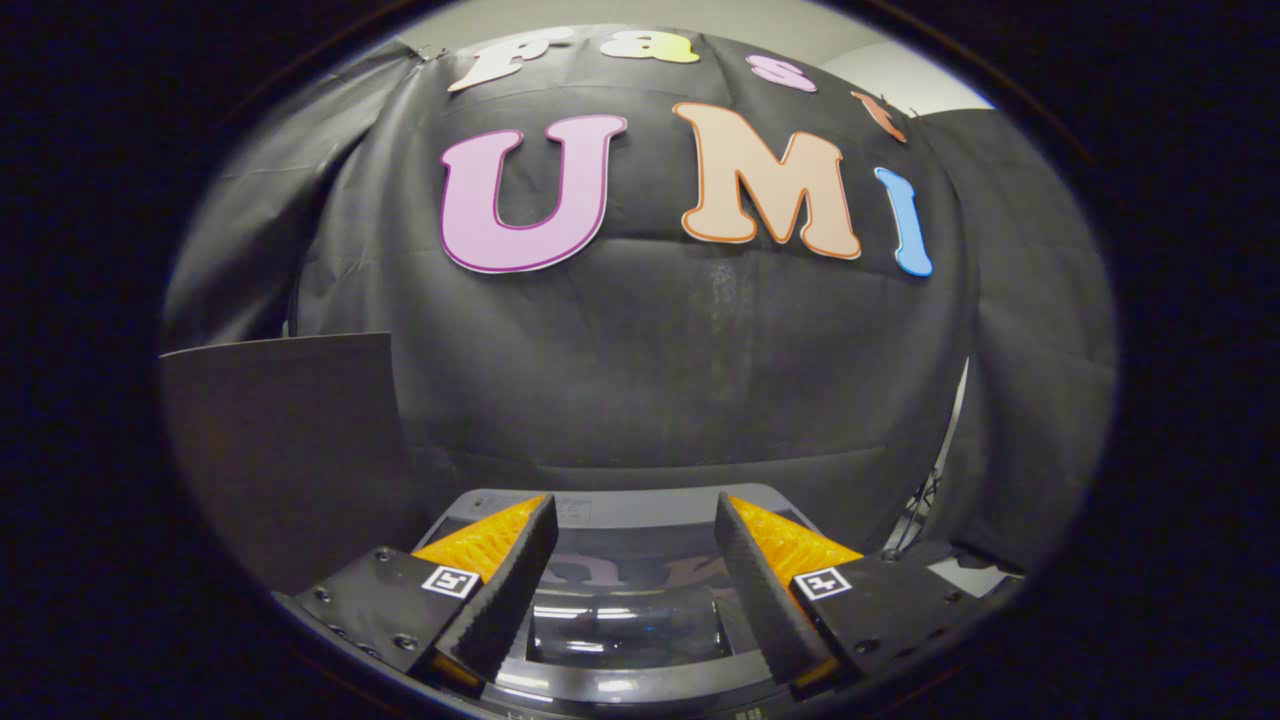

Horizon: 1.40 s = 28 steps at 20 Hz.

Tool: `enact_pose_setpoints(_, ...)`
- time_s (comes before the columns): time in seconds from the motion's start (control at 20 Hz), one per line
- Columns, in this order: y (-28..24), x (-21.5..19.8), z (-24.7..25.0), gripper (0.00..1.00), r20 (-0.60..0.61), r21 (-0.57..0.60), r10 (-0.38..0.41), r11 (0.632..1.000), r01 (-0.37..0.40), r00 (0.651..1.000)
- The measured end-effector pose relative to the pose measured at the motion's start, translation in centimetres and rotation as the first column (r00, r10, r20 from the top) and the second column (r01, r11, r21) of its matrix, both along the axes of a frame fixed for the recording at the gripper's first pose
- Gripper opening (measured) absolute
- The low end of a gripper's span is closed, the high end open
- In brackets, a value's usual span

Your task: Put the clothes into the washing machine and then close the washing machine lid.

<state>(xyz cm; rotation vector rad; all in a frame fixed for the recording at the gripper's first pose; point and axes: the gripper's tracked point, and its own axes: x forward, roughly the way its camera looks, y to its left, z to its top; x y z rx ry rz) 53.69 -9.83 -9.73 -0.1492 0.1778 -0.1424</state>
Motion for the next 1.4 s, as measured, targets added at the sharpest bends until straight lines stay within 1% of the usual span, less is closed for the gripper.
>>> enact_pose_setpoints(0.15,0.5,-1.3,0.3,0.98,0.001,-0.014,0.013,1.000,-0.013,1.000)
enact_pose_setpoints(0.25,1.4,-2.9,-0.5,0.98,-0.034,-0.015,0.045,0.999,-0.045,0.998)
enact_pose_setpoints(0.35,1.7,-5.0,-2.2,0.98,-0.076,-0.022,0.048,0.999,-0.050,0.996)
enact_pose_setpoints(0.45,2.7,-7.7,-2.7,0.98,-0.098,-0.023,0.078,0.997,-0.080,0.992)
enact_pose_setpoints(0.6,4.1,-12.0,-1.5,0.98,-0.069,-0.006,0.127,0.992,-0.127,0.990)
enact_pose_setpoints(0.65,4.1,-13.1,-0.9,0.98,-0.054,-0.012,0.127,0.992,-0.128,0.990)
enact_pose_setpoints(0.8,4.8,-16.8,0.6,0.98,-0.038,-0.024,0.161,0.987,-0.162,0.986)
enact_pose_setpoints(0.85,4.8,-18.0,1.1,0.98,-0.028,-0.015,0.165,0.986,-0.165,0.986)
enact_pose_setpoints(0.9,4.6,-19.2,1.6,0.98,-0.012,0.003,0.148,0.989,-0.148,0.989)
enact_pose_setpoints(1.05,5.8,-21.7,1.3,0.98,-0.015,0.090,0.193,0.977,-0.191,0.981)
enact_pose_setpoints(1.15,6.3,-22.9,1.3,0.97,-0.014,0.125,0.212,0.970,-0.209,0.977)
enact_pose_setpoints(1.25,6.4,-23.9,1.2,0.97,-0.009,0.140,0.214,0.968,-0.211,0.977)
enact_pose_setpoints(1.4,6.4,-25.7,0.4,0.97,-0.001,0.106,0.197,0.975,-0.196,0.980)
